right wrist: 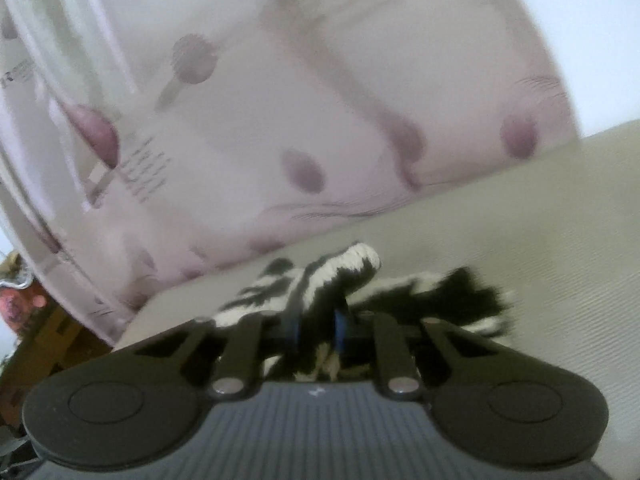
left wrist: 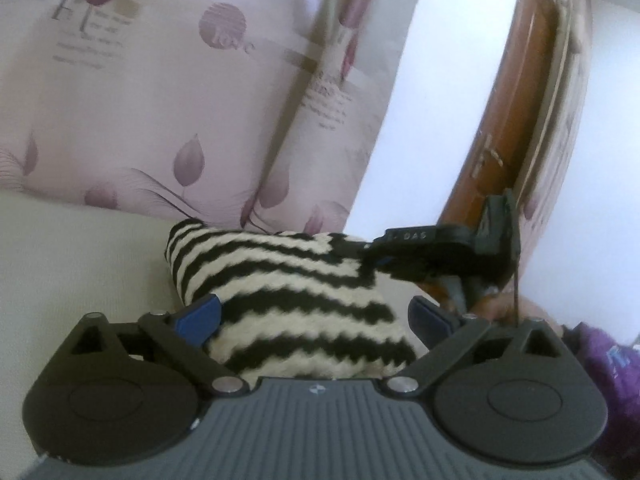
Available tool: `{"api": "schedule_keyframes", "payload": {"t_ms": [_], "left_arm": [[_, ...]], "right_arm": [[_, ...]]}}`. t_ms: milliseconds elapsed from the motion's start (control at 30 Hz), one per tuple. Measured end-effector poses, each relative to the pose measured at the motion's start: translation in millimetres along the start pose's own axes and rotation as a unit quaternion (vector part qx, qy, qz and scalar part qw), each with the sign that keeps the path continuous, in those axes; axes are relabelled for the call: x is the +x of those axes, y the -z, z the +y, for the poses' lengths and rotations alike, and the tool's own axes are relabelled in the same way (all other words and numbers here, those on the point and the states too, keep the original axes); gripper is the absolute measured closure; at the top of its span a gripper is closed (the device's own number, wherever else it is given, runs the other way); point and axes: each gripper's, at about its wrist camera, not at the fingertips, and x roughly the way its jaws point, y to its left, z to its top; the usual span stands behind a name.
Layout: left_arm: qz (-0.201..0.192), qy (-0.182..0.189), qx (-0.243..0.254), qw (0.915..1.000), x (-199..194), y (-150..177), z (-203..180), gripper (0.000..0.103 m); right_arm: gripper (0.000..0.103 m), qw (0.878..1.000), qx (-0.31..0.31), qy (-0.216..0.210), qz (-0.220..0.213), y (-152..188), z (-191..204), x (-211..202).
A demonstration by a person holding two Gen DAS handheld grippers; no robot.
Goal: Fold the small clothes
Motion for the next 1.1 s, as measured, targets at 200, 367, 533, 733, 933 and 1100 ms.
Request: {"api": "schedule_keyframes", "payload": {"t_ms": [200, 367, 533, 733, 933, 1100], "left_arm": [[0.018, 0.008, 0.012, 0.9997, 25, 6, -11, 0.005], [0.003, 0.008, 0.047, 0.9989, 37, 2, -26, 0.007], [0.011, 0.021, 0.079, 0.9966, 55, 2, -34, 0.029], [0.088, 0.043, 0.078, 0.9922, 83, 23, -31, 0.070], [0.127, 0.047, 0.070, 0.9883, 93, 49, -29, 0.071], [0.130, 0.050, 0.055, 0.9887, 95, 47, -24, 0.071]], "right_arm": [[0.088, 1.000, -0.015, 0.026, 0.000, 1, -29, -10], [0.088, 0.992, -0.093, 0.085, 0.024, 10, -39, 6], [0.088, 0.991, -0.104, 0.078, 0.027, 11, -44, 9], [0.088, 0.993, -0.104, 0.063, 0.016, -2, -49, 12], [0.087, 0.993, -0.091, 0.064, 0.043, 15, -68, 28], [0.083, 0.998, -0.029, 0.061, -0.020, 14, -78, -8]]}}
